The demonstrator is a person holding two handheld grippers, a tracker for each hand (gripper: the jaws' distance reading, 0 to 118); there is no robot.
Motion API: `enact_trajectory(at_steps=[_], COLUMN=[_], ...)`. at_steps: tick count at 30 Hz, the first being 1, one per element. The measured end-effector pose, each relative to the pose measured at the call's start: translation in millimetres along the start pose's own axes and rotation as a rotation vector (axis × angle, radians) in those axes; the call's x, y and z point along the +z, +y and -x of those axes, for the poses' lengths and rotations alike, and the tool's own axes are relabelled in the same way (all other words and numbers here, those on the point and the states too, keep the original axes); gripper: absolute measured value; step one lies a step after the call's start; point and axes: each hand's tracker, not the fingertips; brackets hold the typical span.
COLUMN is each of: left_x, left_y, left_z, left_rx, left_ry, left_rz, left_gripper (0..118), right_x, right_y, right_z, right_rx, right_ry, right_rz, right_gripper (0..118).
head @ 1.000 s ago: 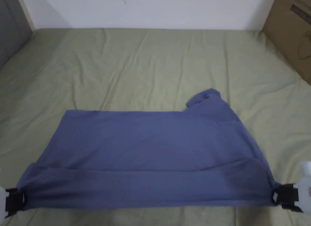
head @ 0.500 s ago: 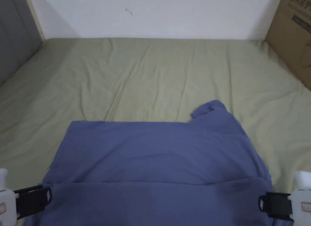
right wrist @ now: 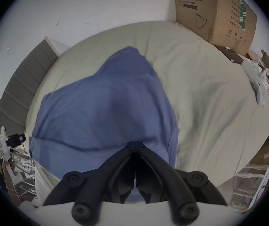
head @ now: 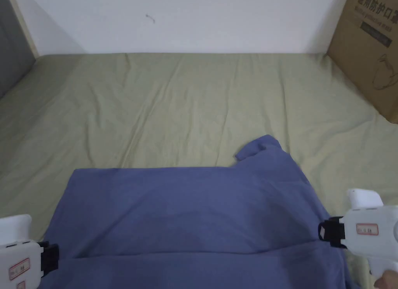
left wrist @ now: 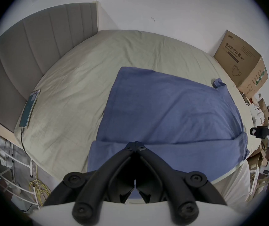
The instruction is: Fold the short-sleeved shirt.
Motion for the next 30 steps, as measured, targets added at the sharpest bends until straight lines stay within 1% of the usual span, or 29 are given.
enact_trajectory(at_steps=[3, 4, 5, 6, 7, 8, 9, 11, 12, 14, 16, 17, 18, 19, 20, 21, 22, 23, 24, 25, 27, 28, 30], left_x=[-11, -14, -17, -20, -23, -28, -32, -41, -45, -51, -55, -58, -59, -59, -60, -61, -62, -63, -63, -63, -62, -62, -65], left_y=[17, 21, 26, 29, 33, 35, 37, 40, 41, 42, 41, 41, 41, 41, 41, 42, 43, 45, 46, 49, 55, 59, 71], left_z=[0, -1, -2, -3, -5, -7, -9, -11, -12, -13, -14, -14, -14, -13, -12, -12, -12, -10, -9, -8, -5, -4, -3], left_rx=[-0.007, -0.012, -0.014, -0.015, -0.017, -0.018, -0.018, -0.023, -0.025, -0.028, -0.026, -0.021, -0.015, -0.013, -0.012, -0.017, -0.023, -0.026, -0.026, -0.025, -0.009, -0.007, -0.010], left_ry=[0.005, 0.005, 0.005, 0.004, 0.000, 0.001, 0.004, 0.008, 0.012, 0.015, 0.015, 0.018, 0.017, 0.014, 0.012, 0.013, 0.014, 0.018, 0.020, 0.019, 0.011, 0.002, -0.005], left_rz=[0.000, 0.001, 0.001, 0.004, 0.007, 0.014, 0.022, 0.044, 0.053, 0.069, 0.078, 0.083, 0.088, 0.092, 0.096, 0.099, 0.102, 0.101, 0.098, 0.096, 0.084, 0.080, 0.072], left_gripper=[0, 0, 0, 0, 0, 0, 0, 0, 0, 0, 0, 0, 0, 0, 0, 0, 0, 0, 0, 0, 0, 0, 0], right_x=[-13, -17, -28, -41, -57, -71, -87, -118, -132, -155, -173, -180, -179, -172, -166, -158, -155, -154, -152, -153, -152, -152, -148], right_y=[43, 56, 73, 89, 104, 118, 129, 146, 150, 156, 156, 157, 157, 158, 158, 157, 158, 158, 159, 159, 163, 163, 165], right_z=[-1, 0, -1, -3, -4, -4, -5, -9, -12, -15, -21, -24, -24, -19, -17, -13, -12, -11, -10, -10, -15, -16, -15], right_rx=[0.017, 0.018, 0.017, 0.020, 0.019, 0.027, 0.017, 0.018, 0.016, 0.044, 0.066, 0.056, 0.017, 0.029, 0.061, 0.127, 0.136, 0.074, 0.102, 0.112, 0.049, 0.034, 0.039], right_ry=[0.001, 0.011, 0.011, 0.011, -0.002, -0.007, -0.016, -0.027, -0.041, -0.071, -0.087, -0.097, -0.078, -0.091, -0.101, -0.107, -0.075, -0.023, -0.058, -0.066, -0.047, -0.039, -0.037], right_rz=[-0.032, -0.046, -0.053, -0.040, -0.008, 0.011, 0.021, 0.091, 0.118, 0.148, 0.161, 0.190, 0.194, 0.179, 0.158, 0.125, 0.130, 0.150, 0.151, 0.148, 0.156, 0.150, 0.150], right_gripper=[1, 15, 50, 74, 81, 81, 81, 81, 81, 81, 76, 75, 68, 51, 33, 22, 22, 1, 1, 1, 1, 1, 1])
